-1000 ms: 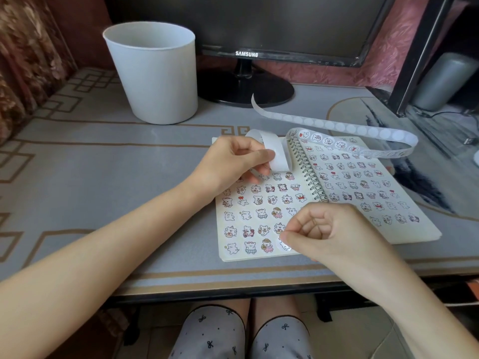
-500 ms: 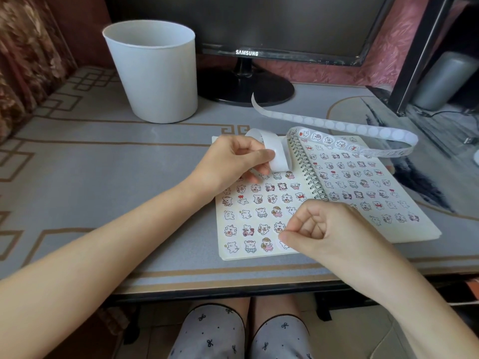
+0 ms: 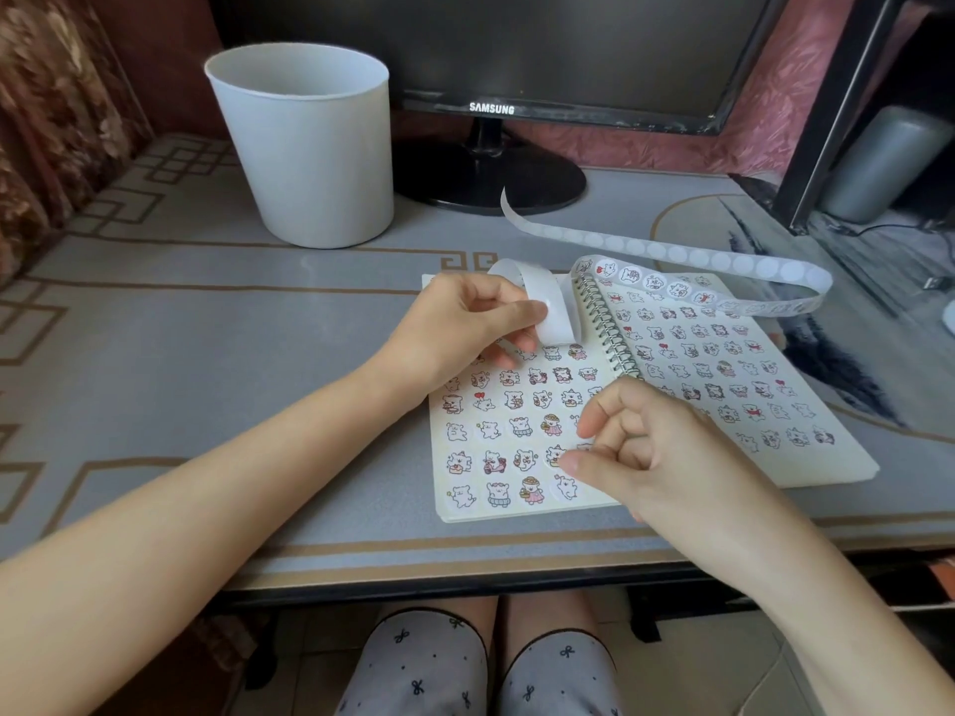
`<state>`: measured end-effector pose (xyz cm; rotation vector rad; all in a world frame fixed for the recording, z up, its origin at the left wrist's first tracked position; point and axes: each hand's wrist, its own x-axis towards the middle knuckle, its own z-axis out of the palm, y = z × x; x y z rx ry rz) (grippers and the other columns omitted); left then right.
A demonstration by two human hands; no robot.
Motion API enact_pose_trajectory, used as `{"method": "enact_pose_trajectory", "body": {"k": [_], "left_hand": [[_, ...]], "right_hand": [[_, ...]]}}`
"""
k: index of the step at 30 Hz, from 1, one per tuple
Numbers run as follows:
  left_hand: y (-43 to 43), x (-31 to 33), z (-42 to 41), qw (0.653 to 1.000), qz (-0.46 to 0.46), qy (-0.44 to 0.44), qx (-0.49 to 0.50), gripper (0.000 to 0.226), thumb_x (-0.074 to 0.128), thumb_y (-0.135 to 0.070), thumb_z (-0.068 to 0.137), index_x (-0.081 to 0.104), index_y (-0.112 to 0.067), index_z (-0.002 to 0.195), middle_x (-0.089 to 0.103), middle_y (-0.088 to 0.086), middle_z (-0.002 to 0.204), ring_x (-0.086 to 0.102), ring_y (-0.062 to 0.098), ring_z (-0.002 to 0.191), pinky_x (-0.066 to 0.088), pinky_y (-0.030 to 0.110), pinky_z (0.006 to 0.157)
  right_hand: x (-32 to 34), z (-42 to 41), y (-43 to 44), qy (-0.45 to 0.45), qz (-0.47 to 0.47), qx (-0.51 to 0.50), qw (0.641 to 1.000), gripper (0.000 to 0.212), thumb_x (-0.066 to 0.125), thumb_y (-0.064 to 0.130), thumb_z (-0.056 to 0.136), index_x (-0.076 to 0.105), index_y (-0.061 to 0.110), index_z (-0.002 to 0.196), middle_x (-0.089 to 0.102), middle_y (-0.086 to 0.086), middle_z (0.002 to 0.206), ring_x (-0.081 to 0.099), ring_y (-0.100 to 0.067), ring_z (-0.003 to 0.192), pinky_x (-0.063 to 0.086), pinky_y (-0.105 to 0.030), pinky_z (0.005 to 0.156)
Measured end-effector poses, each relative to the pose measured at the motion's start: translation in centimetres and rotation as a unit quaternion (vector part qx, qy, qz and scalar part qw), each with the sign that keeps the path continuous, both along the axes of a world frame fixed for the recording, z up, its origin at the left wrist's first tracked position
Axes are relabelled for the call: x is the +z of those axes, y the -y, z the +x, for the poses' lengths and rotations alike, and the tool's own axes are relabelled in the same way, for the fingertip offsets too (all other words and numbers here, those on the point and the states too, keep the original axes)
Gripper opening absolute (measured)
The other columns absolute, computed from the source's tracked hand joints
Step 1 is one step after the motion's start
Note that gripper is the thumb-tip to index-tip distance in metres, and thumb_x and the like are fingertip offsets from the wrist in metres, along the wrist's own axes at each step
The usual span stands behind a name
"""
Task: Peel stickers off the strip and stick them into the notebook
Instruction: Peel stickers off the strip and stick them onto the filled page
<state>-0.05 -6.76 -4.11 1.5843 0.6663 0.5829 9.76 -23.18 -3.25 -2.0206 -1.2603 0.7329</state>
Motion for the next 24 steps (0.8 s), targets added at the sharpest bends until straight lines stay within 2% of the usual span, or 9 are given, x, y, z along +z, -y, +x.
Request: {"method": "enact_pose_trajectory", "body": {"k": [3, 7, 13, 17, 21, 24], "left_hand": [[0.0, -0.1, 0.0, 1.000, 0.001, 0.002, -0.002, 0.014, 0.063, -0.011, 0.089, 0.065, -0.004, 0.077, 0.067, 0.003, 0.062, 0.059, 0.009, 0.051, 0.050, 0.015, 0.052], [-0.1, -0.1, 0.0, 1.000, 0.001, 0.003, -0.004, 0.014, 0.063, -0.011, 0.089, 0.065, -0.005, 0.077, 0.067, 0.003, 0.062, 0.060, 0.010, 0.051, 0.050, 0.015, 0.052], [0.0, -0.1, 0.0, 1.000, 0.000, 0.014, -0.005, 0.014, 0.063, -0.011, 0.090, 0.064, 0.000, 0.081, 0.066, 0.003, 0.062, 0.059, 0.006, 0.049, 0.049, 0.014, 0.050], [-0.1, -0.1, 0.1, 1.000, 0.004, 0.018, -0.002, 0.016, 0.063, -0.012, 0.089, 0.065, 0.003, 0.083, 0.065, 0.001, 0.061, 0.059, 0.006, 0.052, 0.049, 0.016, 0.049], [-0.2, -0.2, 0.1, 1.000, 0.003, 0.022, 0.003, 0.022, 0.063, -0.013, 0.089, 0.066, 0.009, 0.089, 0.066, 0.007, 0.070, 0.062, 0.012, 0.062, 0.048, 0.017, 0.048], [-0.2, -0.2, 0.1, 1.000, 0.006, 0.026, 0.003, 0.020, 0.064, -0.013, 0.089, 0.066, 0.006, 0.088, 0.066, 0.006, 0.071, 0.063, 0.017, 0.067, 0.048, 0.018, 0.048]], "right_hand": [[-0.1, 0.0, 0.0, 0.022, -0.003, 0.009, 1.000, 0.018, 0.071, 0.023, 0.082, 0.053, 0.027, 0.082, 0.057, 0.012, 0.060, 0.044, -0.001, 0.046, 0.033, -0.015, 0.052], [0.0, 0.1, 0.1, 0.032, -0.008, 0.017, 0.999, 0.018, 0.068, 0.020, 0.084, 0.052, 0.028, 0.082, 0.057, 0.005, 0.064, 0.044, -0.002, 0.047, 0.035, -0.016, 0.054], [0.2, 0.4, 0.0, 0.001, 0.007, 0.016, 1.000, 0.013, 0.065, 0.021, 0.085, 0.054, 0.028, 0.083, 0.059, 0.005, 0.068, 0.048, -0.003, 0.047, 0.039, -0.021, 0.057], [1.3, 1.0, -0.8, -0.044, 0.092, -0.008, 0.995, 0.005, 0.066, 0.023, 0.083, 0.062, 0.025, 0.082, 0.064, 0.011, 0.071, 0.056, -0.006, 0.054, 0.037, -0.015, 0.052], [1.9, 2.3, -3.0, 0.027, 0.182, -0.045, 0.982, 0.006, 0.068, 0.025, 0.082, 0.063, 0.029, 0.080, 0.066, 0.015, 0.083, 0.059, -0.003, 0.076, 0.045, -0.023, 0.072], [1.6, 2.9, -4.5, 0.045, 0.198, -0.032, 0.979, 0.011, 0.071, 0.024, 0.081, 0.064, 0.029, 0.086, 0.068, 0.014, 0.085, 0.059, 0.001, 0.076, 0.042, -0.016, 0.070]]}}
